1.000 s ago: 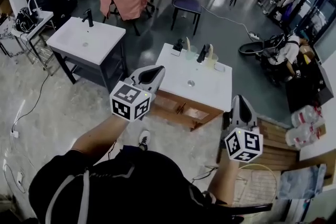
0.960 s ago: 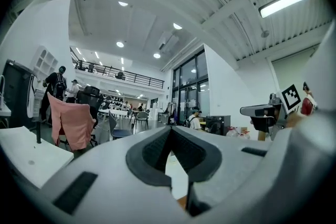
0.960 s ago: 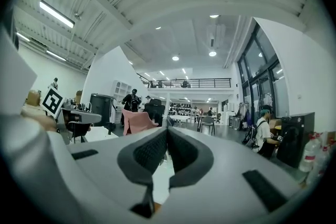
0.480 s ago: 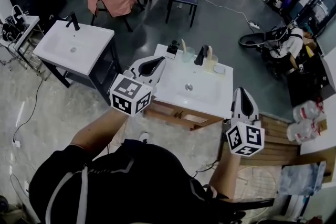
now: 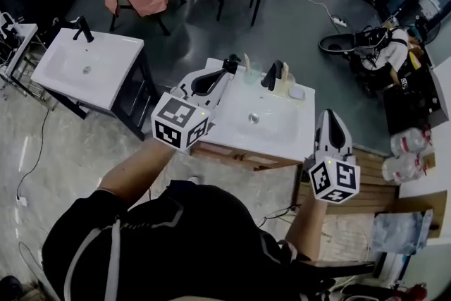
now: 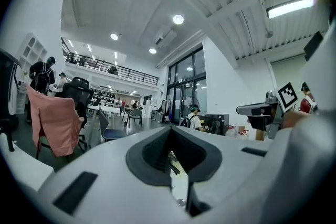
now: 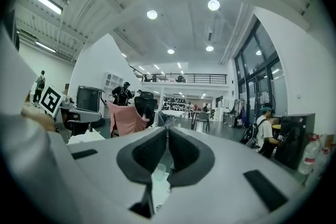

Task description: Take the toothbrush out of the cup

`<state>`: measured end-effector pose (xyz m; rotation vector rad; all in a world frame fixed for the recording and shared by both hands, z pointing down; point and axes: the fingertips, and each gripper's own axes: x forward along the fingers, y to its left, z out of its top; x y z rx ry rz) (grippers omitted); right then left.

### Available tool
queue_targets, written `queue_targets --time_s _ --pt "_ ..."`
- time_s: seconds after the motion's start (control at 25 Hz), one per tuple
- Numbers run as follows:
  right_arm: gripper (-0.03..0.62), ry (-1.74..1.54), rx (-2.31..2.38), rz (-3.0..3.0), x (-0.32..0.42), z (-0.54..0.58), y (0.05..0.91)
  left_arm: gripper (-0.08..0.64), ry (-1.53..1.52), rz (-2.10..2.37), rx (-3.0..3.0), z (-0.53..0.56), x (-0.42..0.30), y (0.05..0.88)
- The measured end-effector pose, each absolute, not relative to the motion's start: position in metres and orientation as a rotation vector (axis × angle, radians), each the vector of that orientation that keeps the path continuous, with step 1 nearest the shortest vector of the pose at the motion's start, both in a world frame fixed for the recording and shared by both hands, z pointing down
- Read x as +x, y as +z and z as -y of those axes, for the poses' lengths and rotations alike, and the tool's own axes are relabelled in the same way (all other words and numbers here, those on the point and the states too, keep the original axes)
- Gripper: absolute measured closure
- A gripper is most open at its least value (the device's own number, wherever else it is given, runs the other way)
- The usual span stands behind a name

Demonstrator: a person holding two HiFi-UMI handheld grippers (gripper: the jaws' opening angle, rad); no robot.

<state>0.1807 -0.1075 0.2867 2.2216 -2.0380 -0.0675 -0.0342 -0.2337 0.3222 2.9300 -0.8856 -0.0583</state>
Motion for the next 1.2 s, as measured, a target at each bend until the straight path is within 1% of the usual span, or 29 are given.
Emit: queue_targets --time_s 0.2,0.36,0.76,0.88,1.2 --pt "0.558 -0.061 2.201 2.004 0.180 0.126 0.290 0.557 -0.092 0.907 2.905 0.253 -0.033 0.328" --pt "0.552 -0.041 2.202 2.007 0.191 0.138 0.299 0.555 -0.035 0.888 2.914 0.262 -0.028 0.339" --pt "0.541 -0.014 2.191 2.082 0.243 0.177 0.320 0.555 -0.003 1.042 2.889 0.277 -0.022 0.349" --pt "0.526 0.023 2.148 2.120 0.263 0.198 0.330 0.555 0.032 1.102 2.859 0.283 -0.014 0.355" --pt "0.514 0.070 2.024 2.242 0.304 0.248 0.364 0.555 0.064 1.203 2.775 0.287 0.022 0.371"
